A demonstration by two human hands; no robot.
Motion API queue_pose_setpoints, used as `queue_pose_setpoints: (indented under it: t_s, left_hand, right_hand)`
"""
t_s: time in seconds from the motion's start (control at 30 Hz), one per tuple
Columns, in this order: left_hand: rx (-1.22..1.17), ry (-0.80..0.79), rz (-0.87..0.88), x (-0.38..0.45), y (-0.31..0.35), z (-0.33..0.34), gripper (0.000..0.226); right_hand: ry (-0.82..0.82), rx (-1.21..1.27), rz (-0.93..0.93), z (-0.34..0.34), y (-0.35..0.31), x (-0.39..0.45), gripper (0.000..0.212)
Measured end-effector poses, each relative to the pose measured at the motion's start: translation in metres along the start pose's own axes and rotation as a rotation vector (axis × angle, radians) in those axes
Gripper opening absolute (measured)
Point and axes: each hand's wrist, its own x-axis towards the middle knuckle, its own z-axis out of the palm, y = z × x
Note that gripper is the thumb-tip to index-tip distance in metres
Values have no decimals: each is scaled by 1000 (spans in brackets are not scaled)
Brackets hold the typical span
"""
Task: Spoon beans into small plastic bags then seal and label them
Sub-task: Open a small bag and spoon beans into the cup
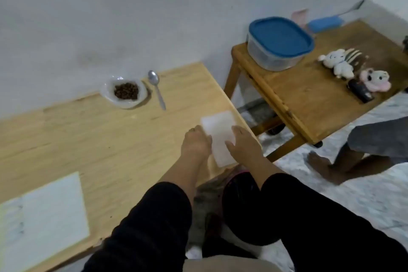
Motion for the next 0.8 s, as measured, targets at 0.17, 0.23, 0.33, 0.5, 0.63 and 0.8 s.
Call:
queue_pose_setpoints:
  t_s: [0.17, 0.23, 0.33, 0.5, 0.63, 0.8]
  left_hand:
    - [-66, 46, -20, 4, 3, 27, 55]
    - [-106, 108, -26, 2, 7, 33, 54]
    - [-136, 263, -38, 0, 11, 37, 45]
    - [-187, 377, -58, -5, 15, 43, 35]
    - [-239, 376, -72, -5, 18, 46, 37]
    - [-381, 387, -146, 7, 18, 41, 43]
  right_hand:
    - [-85, -11, -47, 16, 15, 7, 70]
    - [-74, -14, -74, 22, 19, 6, 70]
    - [-7, -16, -109, 28, 24, 5, 68]
    - [10, 14, -129, 29, 26, 5, 69]
    - [21, 36, -150, 29, 28, 5, 68]
    - [65, 102, -166, 34, 32, 6, 68]
